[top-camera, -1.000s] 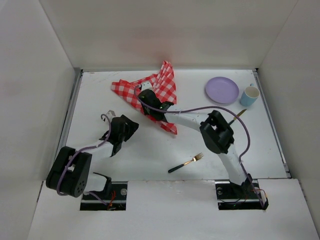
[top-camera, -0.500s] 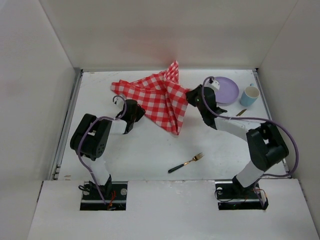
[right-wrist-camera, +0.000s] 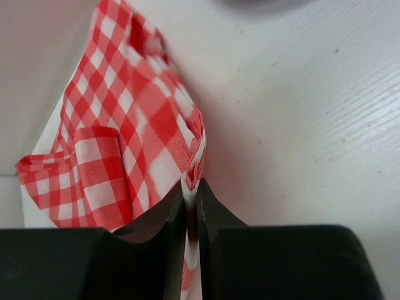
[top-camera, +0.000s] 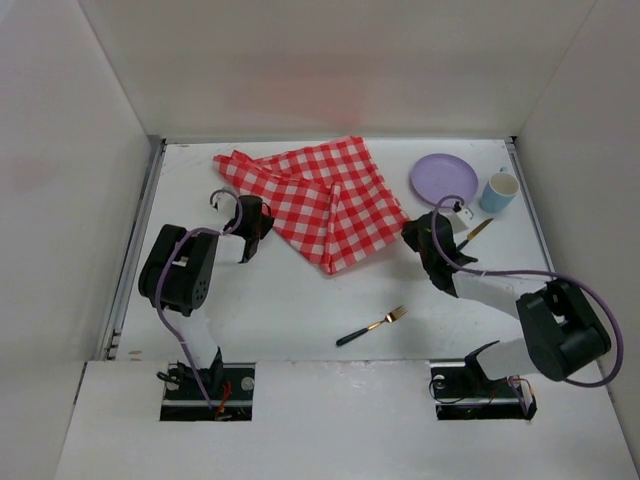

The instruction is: Set the dinner table for one person

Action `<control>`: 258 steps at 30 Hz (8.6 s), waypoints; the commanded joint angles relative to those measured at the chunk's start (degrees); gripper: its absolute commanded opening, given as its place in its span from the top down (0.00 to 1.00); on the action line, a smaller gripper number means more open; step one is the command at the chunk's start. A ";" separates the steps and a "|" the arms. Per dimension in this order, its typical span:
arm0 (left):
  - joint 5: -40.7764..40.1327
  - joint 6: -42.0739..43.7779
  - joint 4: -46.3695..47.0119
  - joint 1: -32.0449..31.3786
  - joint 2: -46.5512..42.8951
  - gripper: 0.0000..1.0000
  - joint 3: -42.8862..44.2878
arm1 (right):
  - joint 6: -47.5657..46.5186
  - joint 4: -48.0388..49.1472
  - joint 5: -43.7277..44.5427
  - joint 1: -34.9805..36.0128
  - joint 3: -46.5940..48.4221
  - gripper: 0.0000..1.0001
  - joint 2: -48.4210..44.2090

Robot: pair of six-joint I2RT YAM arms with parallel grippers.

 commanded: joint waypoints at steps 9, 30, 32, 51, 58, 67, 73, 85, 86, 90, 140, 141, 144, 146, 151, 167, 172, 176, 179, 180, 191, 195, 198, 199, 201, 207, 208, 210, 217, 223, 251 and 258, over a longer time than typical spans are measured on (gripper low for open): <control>-6.66 5.90 -5.93 1.78 -15.00 0.58 -5.13 | -6.35 -8.41 2.79 1.26 -5.19 0.83 -4.00; -3.70 41.58 -31.58 -21.87 8.23 0.37 38.14 | -14.44 -0.67 -4.85 3.02 -7.13 0.32 -11.83; -4.58 43.34 -34.05 -21.96 12.54 0.38 42.98 | -14.62 0.03 -6.35 3.02 -7.22 0.32 -11.30; -29.35 27.29 -16.49 -18.01 -17.38 0.94 11.76 | -13.48 2.41 -11.01 4.42 -6.61 0.31 -8.49; -39.65 3.21 -13.56 -13.00 -43.74 0.91 -18.57 | -13.04 3.29 -11.98 6.54 -5.64 0.31 -6.20; -39.65 -8.68 -47.21 -10.44 -63.72 0.87 -22.56 | -13.65 2.67 -11.28 6.89 -4.58 0.29 -5.23; -47.81 -8.07 -60.67 -13.69 -68.38 0.85 -17.12 | -13.92 2.06 -10.93 6.98 -4.58 0.28 -5.32; -48.12 2.38 -55.01 -14.33 -50.23 0.48 -7.18 | -16.02 -1.10 -10.05 5.13 -3.62 0.78 -6.20; -44.35 3.52 -51.58 -12.22 -47.06 0.47 -7.00 | -16.29 -2.15 -9.87 5.13 -2.92 0.78 -5.76; -33.08 7.13 -36.56 -2.91 -37.30 0.48 -7.44 | -16.73 -3.92 -9.17 4.69 -1.16 0.52 -3.83; -21.72 3.10 -20.70 -5.25 -16.00 0.58 -8.31 | -10.14 -10.25 -13.56 -8.58 -3.79 0.93 -3.91; -21.81 3.09 -20.79 -5.52 -16.18 0.58 -8.67 | -9.96 -10.34 -13.74 -8.58 -3.88 0.93 -3.83; -21.90 3.36 -20.87 -5.35 -16.71 0.58 -9.37 | -9.87 -11.04 -13.22 -8.31 -4.32 0.93 -4.17; -21.81 3.36 -20.87 -5.00 -17.41 0.58 -9.72 | -9.96 -11.48 -12.16 -8.14 -4.67 0.94 -4.88; -22.25 4.50 -21.49 -4.82 -19.25 0.57 -9.90 | -10.13 -12.36 -11.63 -8.05 -5.02 0.87 -6.37; -19.18 11.96 -15.63 -12.80 -34.99 0.51 -10.59 | -13.75 -13.25 -3.46 -11.20 8.50 0.36 -2.96; -14.96 16.71 -5.86 -16.24 -32.00 0.51 -14.03 | -8.12 -10.34 -3.37 -18.58 13.77 0.52 5.56; -13.90 17.59 -1.90 -17.30 -31.38 0.51 -16.57 | -6.19 -11.48 -3.81 -22.72 19.40 0.54 12.25; -13.73 17.59 0.39 -16.95 -31.74 0.51 -18.33 | -3.82 -13.41 -4.16 -24.92 22.30 0.55 15.94; -13.29 17.59 1.18 -16.69 -31.74 0.51 -18.86 | -2.85 -13.94 -4.60 -25.36 23.18 0.55 17.08; -10.74 16.72 3.03 -15.72 -31.47 0.50 -20.80 | 1.73 -17.80 -5.48 -25.37 30.22 0.61 24.82; -10.03 16.01 3.03 -15.10 -31.74 0.50 -21.06 | 2.52 -18.51 -5.83 -25.28 31.98 0.65 27.02; -9.86 15.57 3.03 -14.40 -31.12 0.50 -21.06 | 2.52 -18.86 -6.70 -25.28 33.12 0.67 28.51; -9.51 15.40 3.03 -14.14 -30.95 0.50 -21.06 | 2.35 -19.21 -7.40 -25.28 33.47 0.68 28.69; -8.89 14.96 3.21 -13.79 -30.42 0.50 -21.06 | 2.17 -19.48 -8.46 -25.28 33.65 0.68 28.70; -8.98 14.87 3.82 -13.17 -29.71 0.50 -21.15 | 1.73 -19.22 -10.22 -25.28 33.39 0.88 28.87; -9.24 15.04 3.82 -13.08 -29.80 0.50 -21.15 | 2.08 -18.60 -10.05 -25.28 32.60 0.92 27.91; -9.59 15.13 3.91 -12.64 -30.07 0.50 -21.41 | 1.91 -15.45 -9.44 -25.28 30.94 0.94 25.46; -9.51 15.40 6.37 -11.85 -30.42 0.50 -22.73 | -0.90 -7.97 -8.46 -24.93 27.50 0.93 13.50; -9.85 14.96 7.25 -10.98 -32.17 0.50 -23.78 | -8.28 -8.22 -14.78 -17.56 27.23 0.92 9.36; -16.80 12.23 6.20 -7.98 -38.77 0.49 -27.74 | -19.19 -29.32 -23.06 6.89 37.60 0.88 24.38; -16.28 12.15 6.20 -7.90 -38.24 0.48 -27.65 | -19.19 -29.59 -23.23 6.89 38.75 0.85 26.93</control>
